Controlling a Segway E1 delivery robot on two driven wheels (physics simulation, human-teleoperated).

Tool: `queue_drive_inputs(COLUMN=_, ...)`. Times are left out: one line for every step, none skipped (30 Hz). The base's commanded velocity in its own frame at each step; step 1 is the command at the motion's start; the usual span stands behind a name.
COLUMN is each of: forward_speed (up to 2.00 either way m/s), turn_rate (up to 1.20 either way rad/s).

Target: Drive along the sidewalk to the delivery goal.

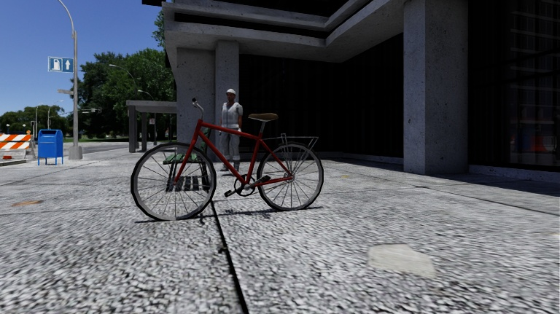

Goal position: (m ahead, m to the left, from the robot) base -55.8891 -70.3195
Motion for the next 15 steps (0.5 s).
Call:
queue_drive_inputs(forward_speed=0.00, turn_rate=0.00)
queue_drive_inputs(forward_speed=0.00, turn_rate=0.00)
queue_drive_inputs(forward_speed=0.00, turn_rate=0.00)
queue_drive_inputs(forward_speed=0.00, turn_rate=0.00)
queue_drive_inputs(forward_speed=0.00, turn_rate=0.00)
queue_drive_inputs(forward_speed=0.00, turn_rate=0.00)
queue_drive_inputs(forward_speed=0.00, turn_rate=0.00)
queue_drive_inputs(forward_speed=0.00, turn_rate=0.00)
queue_drive_inputs(forward_speed=0.00, turn_rate=0.00)
queue_drive_inputs(forward_speed=0.00, turn_rate=0.00)
queue_drive_inputs(forward_speed=0.00, turn_rate=0.00)
queue_drive_inputs(forward_speed=0.00, turn_rate=0.00)
queue_drive_inputs(forward_speed=0.00, turn_rate=0.00)
queue_drive_inputs(forward_speed=0.00, turn_rate=0.00)
queue_drive_inputs(forward_speed=0.00, turn_rate=0.00)
